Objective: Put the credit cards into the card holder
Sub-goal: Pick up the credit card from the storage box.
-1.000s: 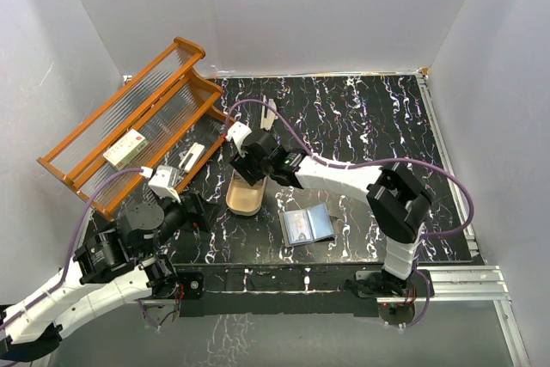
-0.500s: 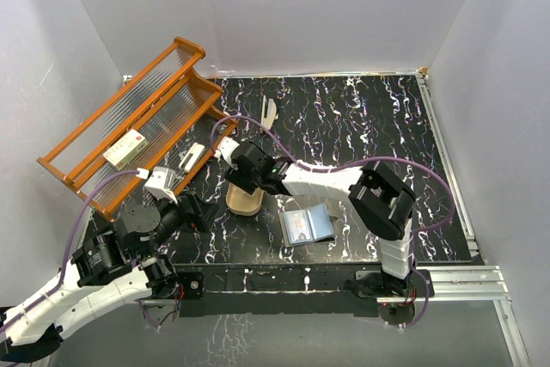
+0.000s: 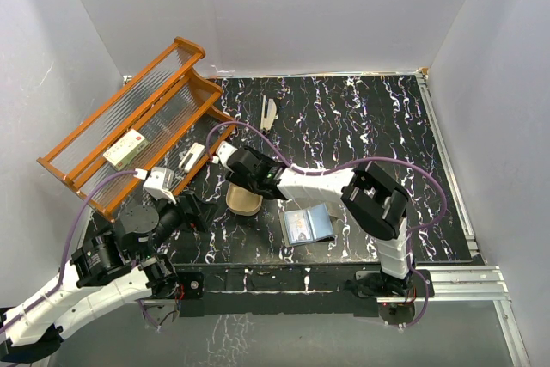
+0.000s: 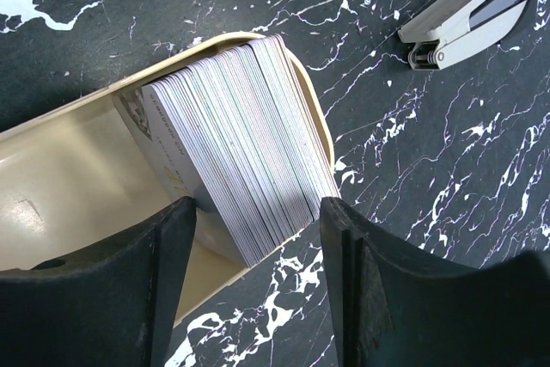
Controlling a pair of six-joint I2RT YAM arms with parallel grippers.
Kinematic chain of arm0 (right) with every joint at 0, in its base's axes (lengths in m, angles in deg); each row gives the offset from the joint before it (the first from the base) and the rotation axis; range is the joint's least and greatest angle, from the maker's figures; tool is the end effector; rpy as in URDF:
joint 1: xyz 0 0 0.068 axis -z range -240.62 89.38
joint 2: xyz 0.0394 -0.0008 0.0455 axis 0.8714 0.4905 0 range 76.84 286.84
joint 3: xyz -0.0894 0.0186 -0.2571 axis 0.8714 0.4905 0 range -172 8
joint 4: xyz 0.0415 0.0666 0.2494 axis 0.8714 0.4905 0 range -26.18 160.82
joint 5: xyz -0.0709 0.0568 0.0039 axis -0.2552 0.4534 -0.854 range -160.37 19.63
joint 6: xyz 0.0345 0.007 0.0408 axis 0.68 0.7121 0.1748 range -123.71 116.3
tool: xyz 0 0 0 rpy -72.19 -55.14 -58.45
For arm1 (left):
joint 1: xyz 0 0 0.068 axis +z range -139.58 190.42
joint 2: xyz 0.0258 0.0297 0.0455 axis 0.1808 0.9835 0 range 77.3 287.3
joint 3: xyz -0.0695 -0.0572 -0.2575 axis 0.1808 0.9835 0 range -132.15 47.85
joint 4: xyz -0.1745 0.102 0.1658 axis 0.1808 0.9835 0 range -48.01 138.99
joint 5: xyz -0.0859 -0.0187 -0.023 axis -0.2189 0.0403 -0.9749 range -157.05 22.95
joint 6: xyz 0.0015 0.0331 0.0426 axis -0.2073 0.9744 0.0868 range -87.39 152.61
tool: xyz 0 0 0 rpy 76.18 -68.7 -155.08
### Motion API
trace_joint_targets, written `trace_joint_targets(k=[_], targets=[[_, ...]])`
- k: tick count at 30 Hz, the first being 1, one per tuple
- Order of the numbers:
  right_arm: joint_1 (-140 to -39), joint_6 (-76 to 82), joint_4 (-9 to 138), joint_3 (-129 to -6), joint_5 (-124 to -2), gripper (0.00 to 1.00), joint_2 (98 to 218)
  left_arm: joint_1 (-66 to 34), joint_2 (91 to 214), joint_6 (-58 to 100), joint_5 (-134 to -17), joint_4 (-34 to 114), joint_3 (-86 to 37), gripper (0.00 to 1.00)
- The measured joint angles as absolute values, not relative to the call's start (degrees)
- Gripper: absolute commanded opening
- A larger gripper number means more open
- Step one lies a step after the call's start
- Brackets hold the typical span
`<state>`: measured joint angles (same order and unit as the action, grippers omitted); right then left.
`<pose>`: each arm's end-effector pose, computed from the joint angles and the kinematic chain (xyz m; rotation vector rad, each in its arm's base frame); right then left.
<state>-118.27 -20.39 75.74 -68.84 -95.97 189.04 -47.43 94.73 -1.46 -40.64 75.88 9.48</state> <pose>0.2411 0.3518 0.1872 -1.2226 1.9498 -0.1744 0.0552 -0.0582 0.3123 0.0418 1.8335 -0.7377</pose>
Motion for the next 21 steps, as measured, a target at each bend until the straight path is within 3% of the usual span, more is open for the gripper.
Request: trace_joint_targets(k=[21], targets=[[-118.8,-20.0,77.4,-70.6,-95.4,0.36,189.1,-47.4,94.7,-1.5,-40.4,75.9,9.5,0.82]])
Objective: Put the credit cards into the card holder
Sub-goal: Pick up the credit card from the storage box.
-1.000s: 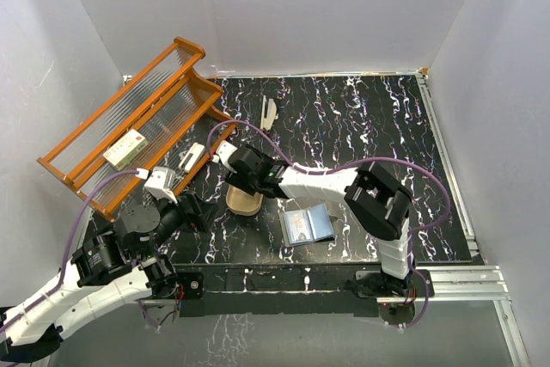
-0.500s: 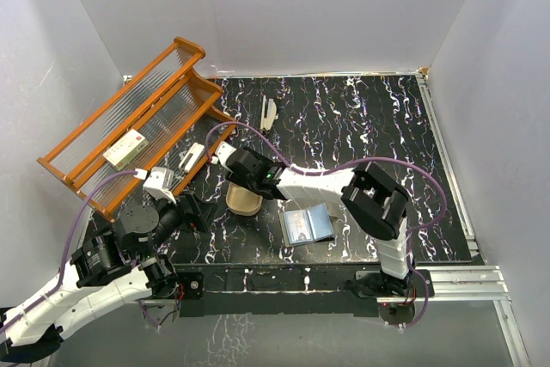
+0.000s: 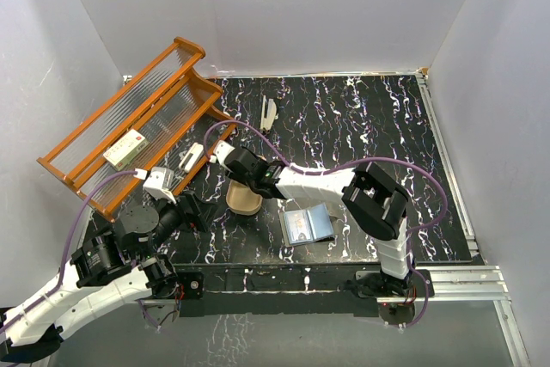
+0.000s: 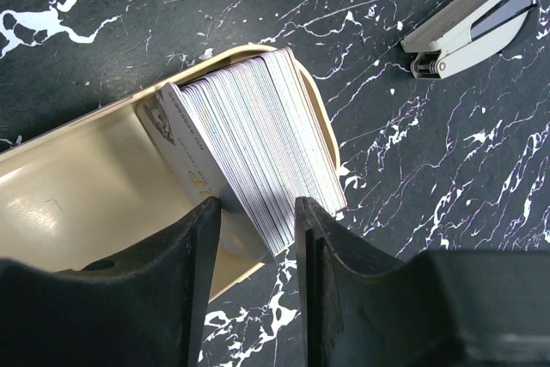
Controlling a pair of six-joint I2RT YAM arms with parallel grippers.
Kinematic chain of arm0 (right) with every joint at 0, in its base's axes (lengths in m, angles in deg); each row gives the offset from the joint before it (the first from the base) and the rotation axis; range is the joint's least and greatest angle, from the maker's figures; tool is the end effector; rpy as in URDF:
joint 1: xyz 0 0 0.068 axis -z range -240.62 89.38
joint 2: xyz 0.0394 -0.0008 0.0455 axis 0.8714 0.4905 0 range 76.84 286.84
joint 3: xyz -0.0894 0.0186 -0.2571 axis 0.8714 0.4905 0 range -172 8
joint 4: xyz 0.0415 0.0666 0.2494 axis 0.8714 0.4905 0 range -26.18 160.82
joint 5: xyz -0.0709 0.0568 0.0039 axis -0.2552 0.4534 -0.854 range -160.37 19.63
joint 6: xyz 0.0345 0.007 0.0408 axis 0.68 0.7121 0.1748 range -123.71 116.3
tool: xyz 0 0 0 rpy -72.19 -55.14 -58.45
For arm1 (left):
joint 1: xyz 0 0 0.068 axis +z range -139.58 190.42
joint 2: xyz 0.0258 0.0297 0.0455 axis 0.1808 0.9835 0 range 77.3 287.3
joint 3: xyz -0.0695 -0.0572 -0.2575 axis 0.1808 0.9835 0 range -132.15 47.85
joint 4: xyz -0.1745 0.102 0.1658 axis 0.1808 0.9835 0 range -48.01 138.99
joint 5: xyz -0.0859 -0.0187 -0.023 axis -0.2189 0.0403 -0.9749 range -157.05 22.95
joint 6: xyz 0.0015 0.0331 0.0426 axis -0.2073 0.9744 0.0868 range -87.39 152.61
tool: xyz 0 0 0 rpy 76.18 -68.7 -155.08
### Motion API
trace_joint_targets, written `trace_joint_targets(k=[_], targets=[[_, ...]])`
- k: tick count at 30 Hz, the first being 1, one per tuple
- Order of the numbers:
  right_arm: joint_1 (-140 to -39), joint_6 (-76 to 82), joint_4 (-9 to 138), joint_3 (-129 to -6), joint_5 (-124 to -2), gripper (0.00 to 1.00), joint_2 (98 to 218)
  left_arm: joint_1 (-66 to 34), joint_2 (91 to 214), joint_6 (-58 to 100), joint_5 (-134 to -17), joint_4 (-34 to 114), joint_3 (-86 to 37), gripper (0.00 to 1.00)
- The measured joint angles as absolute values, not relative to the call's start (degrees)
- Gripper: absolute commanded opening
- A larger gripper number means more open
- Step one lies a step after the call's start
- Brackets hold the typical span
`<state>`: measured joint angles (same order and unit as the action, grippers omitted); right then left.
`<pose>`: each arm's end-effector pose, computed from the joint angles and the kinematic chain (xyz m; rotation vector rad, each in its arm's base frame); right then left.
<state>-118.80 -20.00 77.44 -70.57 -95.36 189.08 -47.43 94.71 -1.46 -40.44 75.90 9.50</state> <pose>0.2390 0.3567 0.1939 -1.2310 1.9484 -0.1546 0.0553 -0.0581 0.3122 0.0393 1.8330 -0.7346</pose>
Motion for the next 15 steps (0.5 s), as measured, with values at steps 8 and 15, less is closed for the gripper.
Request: trace_joint_targets(k=[8,15], targets=[[-118.8,-19.8,78.5,-71.4,-95.3,0.3,189.1,-47.4,94.7,-1.5,-40.4,75.9,9.5,0.82],[-118.8,-19.6,79.6,-72.1,-95.3,0.21,189.2,-47.4,94.7,-1.5,-40.4,75.9,9.5,0.82]])
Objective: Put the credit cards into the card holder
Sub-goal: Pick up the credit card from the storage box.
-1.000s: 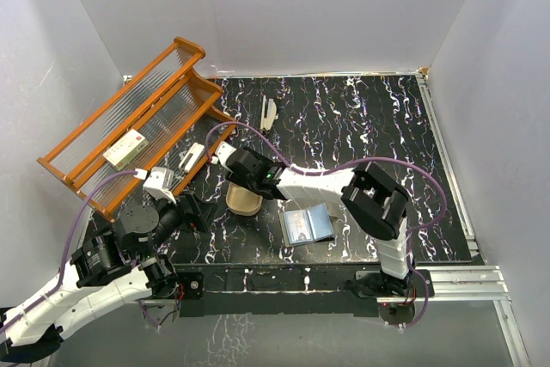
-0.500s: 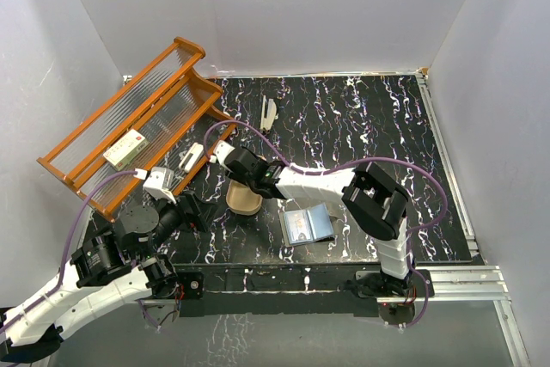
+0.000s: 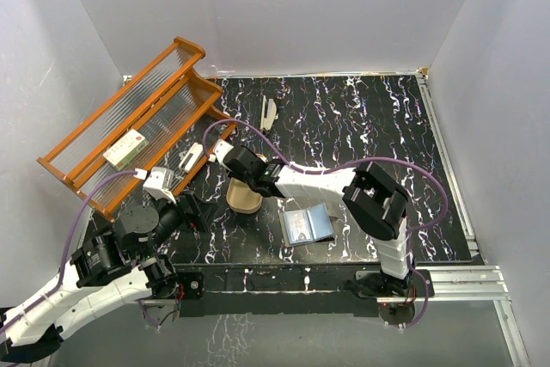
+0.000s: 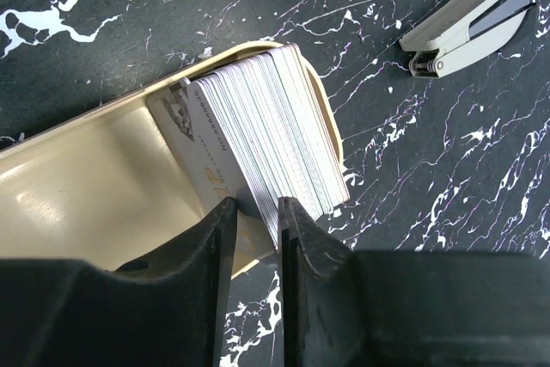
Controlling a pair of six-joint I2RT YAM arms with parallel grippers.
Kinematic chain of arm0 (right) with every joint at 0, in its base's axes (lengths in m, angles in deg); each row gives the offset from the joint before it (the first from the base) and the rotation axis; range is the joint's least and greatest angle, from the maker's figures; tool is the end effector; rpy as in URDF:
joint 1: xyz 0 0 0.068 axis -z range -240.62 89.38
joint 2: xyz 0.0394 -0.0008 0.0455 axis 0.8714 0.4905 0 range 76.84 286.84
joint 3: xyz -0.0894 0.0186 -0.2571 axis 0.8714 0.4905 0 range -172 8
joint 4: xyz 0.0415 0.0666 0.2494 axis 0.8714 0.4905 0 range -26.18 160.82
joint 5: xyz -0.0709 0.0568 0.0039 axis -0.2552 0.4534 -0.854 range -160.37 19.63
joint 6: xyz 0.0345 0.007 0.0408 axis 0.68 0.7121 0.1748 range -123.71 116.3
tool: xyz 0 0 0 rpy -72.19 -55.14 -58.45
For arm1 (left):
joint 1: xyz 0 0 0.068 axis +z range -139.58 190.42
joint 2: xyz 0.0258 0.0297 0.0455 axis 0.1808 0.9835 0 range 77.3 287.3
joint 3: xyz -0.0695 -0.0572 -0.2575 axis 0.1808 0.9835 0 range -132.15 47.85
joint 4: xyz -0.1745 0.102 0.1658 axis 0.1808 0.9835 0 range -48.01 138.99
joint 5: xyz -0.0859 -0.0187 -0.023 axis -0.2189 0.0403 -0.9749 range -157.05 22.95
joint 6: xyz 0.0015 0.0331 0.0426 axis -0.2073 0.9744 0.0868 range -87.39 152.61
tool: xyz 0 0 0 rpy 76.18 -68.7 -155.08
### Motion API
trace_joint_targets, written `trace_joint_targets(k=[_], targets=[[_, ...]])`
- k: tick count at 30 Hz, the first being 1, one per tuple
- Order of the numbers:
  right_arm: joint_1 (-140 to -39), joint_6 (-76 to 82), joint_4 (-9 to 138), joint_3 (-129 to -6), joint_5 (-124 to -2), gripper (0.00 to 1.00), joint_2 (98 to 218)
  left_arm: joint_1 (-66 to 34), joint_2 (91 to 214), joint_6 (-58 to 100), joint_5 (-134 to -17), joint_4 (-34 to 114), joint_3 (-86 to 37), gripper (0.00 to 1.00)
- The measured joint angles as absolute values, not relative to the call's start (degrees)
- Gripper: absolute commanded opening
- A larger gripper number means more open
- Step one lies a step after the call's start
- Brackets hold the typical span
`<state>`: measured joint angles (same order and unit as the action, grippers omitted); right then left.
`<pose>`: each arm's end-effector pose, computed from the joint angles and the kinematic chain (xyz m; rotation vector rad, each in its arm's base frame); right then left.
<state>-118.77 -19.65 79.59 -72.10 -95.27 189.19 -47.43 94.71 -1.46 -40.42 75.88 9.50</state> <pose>0.2400 0.3579 0.1987 -1.2343 1.9597 -0.1568 0.0553 -0.0581 0.3122 0.0389 1.8326 -0.7345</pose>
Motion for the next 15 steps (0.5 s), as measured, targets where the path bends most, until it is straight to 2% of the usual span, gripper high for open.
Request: trace_joint_targets(k=[15], targets=[[-118.8,-18.1,81.5,-72.5,-92.8,0.04,189.0,-47.4,94.7,-1.4,-40.4,75.9,9.5,0.82]])
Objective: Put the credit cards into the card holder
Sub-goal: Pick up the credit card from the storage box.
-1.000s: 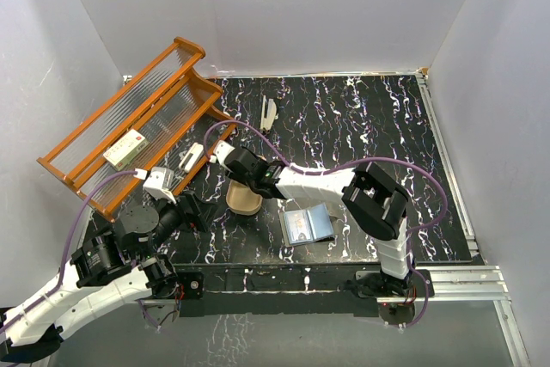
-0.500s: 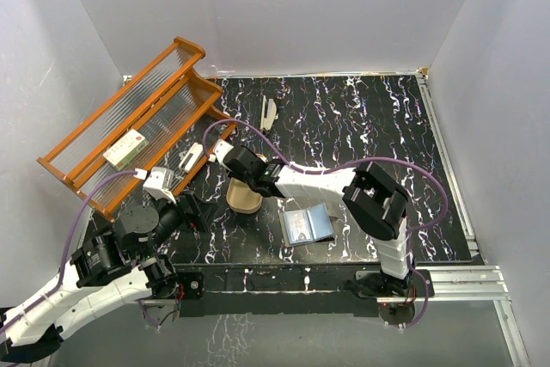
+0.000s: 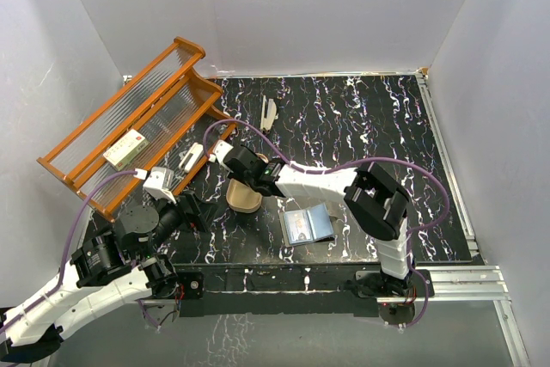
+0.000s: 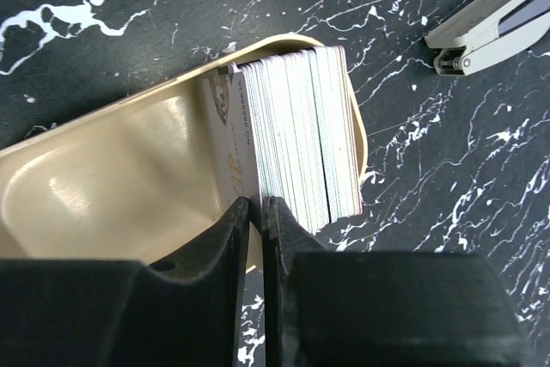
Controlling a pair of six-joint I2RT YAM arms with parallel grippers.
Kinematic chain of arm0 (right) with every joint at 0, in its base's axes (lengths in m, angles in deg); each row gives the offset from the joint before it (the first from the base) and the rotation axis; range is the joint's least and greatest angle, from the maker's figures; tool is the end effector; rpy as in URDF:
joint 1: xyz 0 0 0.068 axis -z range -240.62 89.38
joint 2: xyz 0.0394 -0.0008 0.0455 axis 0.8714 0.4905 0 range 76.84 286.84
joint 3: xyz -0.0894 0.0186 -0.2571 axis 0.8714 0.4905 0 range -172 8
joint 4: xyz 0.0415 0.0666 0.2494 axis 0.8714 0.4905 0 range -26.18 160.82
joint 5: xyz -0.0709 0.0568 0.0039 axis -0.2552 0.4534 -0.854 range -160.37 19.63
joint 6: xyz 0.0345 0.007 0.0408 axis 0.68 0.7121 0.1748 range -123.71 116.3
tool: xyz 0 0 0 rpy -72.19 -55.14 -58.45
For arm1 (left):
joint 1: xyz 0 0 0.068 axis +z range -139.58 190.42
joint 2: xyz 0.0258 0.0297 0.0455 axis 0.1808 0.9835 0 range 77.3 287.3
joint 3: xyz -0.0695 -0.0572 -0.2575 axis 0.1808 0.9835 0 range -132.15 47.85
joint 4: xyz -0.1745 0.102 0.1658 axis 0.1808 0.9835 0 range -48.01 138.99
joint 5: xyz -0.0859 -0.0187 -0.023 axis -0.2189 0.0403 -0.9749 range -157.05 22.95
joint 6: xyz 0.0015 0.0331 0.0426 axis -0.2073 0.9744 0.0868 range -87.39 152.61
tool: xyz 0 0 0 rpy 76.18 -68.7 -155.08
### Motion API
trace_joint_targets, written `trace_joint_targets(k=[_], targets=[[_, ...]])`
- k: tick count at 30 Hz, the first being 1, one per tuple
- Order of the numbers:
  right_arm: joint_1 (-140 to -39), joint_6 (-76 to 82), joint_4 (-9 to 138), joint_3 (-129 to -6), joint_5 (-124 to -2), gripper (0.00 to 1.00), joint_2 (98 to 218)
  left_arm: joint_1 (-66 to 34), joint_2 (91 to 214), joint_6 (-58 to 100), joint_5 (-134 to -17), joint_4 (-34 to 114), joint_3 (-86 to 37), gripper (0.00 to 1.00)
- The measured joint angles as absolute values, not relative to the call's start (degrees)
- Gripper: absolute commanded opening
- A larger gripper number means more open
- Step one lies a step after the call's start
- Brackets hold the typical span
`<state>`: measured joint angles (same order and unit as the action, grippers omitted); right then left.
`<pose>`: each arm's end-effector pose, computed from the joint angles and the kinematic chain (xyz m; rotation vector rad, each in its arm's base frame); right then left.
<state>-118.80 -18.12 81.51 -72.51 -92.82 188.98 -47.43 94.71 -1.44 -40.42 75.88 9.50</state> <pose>0.2378 0.3575 0.1996 -1.2485 1.9911 -0.1080 0.0553 -0.0581 0.3122 0.0392 1.8326 -0.7343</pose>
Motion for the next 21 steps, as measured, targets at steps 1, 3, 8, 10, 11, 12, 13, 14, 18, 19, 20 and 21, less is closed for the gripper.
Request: trace_joint_targets(k=[1,3,8,10,11,12,13,14,18,19,20,21], targets=[[-118.8,-17.8,81.8,-72.6,-92.5,0.03,188.9,-47.4,94.7,-1.4,-40.4,75.9,9.5,0.82],[-118.8,-16.8,82.6,-72.9,-91.4,0.0,188.7,-47.4,94.7,-1.4,-40.4,75.9,9.5,0.82],[-118.8,-14.0,83.9,-72.8,-87.8,0.0,187.0,-47.4,95.0,-1.5,-40.4,75.9,9.5,0.81],[-118.8,-13.0,84.0,-72.4,-86.7,0.0,185.8,-47.4,95.3,-1.5,-40.4,75.9,9.5,0.81],[-118.8,-12.5,84.0,-71.9,-86.2,0.0,184.9,-47.4,95.4,-1.5,-40.4,75.9,9.5,0.81],[-118.7,-12.3,84.0,-71.6,-85.9,0.0,184.2,-47.4,95.6,-1.5,-40.4,75.9,9.5,0.81],[-118.7,-12.1,83.8,-71.2,-85.7,0.0,183.5,-47.4,95.9,-1.5,-40.4,75.9,9.5,0.81],[-118.7,-11.9,83.8,-70.9,-85.6,0.0,182.8,-47.4,96.1,-1.5,-40.4,75.9,9.5,0.81],[-118.7,-11.5,83.3,-69.6,-85.8,0.0,181.3,-47.4,97.2,-1.5,-40.4,75.9,9.5,0.8],[-118.7,-11.3,83.2,-69.4,-85.8,0.0,181.2,-47.4,97.5,-1.5,-40.4,75.9,9.5,0.79],[-118.7,-11.1,83.3,-69.2,-85.8,0.0,181.1,-47.4,97.9,-1.5,-40.4,75.9,9.5,0.79],[-118.7,-11.0,83.3,-69.0,-85.8,0.0,181.1,-47.4,98.1,-1.5,-40.5,75.9,9.5,0.79]])
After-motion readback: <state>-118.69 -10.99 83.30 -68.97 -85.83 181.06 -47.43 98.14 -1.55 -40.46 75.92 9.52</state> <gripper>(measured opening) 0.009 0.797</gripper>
